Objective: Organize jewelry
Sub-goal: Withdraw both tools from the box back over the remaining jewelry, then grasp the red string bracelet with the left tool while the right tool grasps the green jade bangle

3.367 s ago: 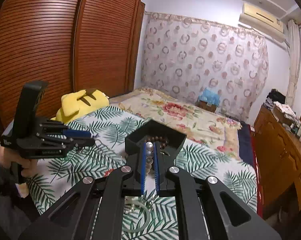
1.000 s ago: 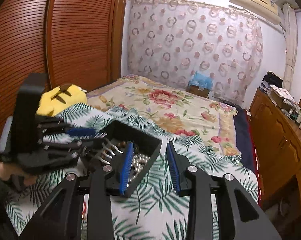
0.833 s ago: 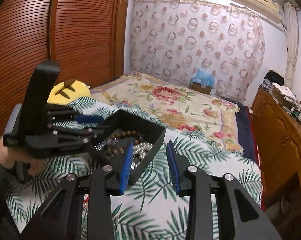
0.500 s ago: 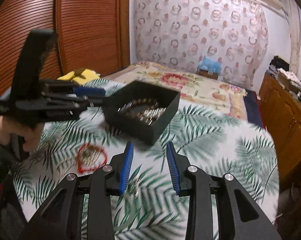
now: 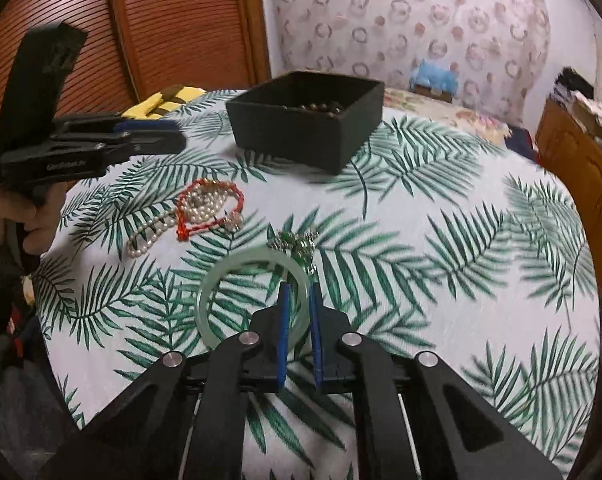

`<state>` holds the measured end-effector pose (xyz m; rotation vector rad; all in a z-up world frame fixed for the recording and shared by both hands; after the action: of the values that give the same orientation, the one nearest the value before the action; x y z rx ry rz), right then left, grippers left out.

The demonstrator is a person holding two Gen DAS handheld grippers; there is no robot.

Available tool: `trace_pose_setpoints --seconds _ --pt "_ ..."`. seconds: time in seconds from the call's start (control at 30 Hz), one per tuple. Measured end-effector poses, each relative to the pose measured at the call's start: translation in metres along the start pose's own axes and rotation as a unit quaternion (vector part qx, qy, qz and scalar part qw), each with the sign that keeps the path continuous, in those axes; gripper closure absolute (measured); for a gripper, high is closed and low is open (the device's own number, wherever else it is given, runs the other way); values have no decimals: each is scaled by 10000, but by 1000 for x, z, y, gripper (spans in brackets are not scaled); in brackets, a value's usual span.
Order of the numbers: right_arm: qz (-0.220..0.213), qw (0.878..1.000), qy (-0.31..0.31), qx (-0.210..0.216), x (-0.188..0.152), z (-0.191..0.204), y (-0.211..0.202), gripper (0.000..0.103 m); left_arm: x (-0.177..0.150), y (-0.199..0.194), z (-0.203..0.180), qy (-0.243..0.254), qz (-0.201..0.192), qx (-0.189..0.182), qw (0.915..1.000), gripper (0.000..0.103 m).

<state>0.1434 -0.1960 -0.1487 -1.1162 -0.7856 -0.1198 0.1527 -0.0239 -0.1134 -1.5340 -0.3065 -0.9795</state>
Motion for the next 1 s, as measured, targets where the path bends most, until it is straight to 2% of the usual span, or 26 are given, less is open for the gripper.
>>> trace_pose_setpoints --seconds 0.2,0.3,0.4,0.67,0.73,0.87,0.93,1.0 --pt "32 9999 35 -115 -8 2 6 92 -18 7 2 -49 252 -92 9996 71" --pt "28 9998 -32 -185 -8 2 5 92 -18 12 1 -46 303 -197 9993 81" --pt "23 9997 -68 -224 -8 2 5 92 -18 21 0 -73 378 -328 9987 85" --pt "22 9999 -21 -170 -8 1 5 92 -17 39 -4 -26 555 -487 9973 86" --pt "19 9998 -30 -180 -8 1 5 92 -16 42 -4 -21 602 -506 9969 90" --pt "14 9998 -41 -192 -8 1 5 92 -14 45 -6 56 629 -511 9967 94" --pt "11 9998 -48 -200 -8 2 5 92 -12 40 -9 236 544 -324 9977 95" --pt "8 9998 -53 -206 -8 1 4 92 -8 31 -14 268 379 -368 9982 95"
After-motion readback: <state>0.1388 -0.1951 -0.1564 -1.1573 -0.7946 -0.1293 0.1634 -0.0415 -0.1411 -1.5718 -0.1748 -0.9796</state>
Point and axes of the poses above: each gripper's, at about its wrist camera, not at the fingertips, and y roughly the way its jaws point, z to its left, x to its top, the point moved 6 cm from there along y, roughly the way its jaws point, and after that the axes turned 11 degrees about y, right-handed, at the moved point
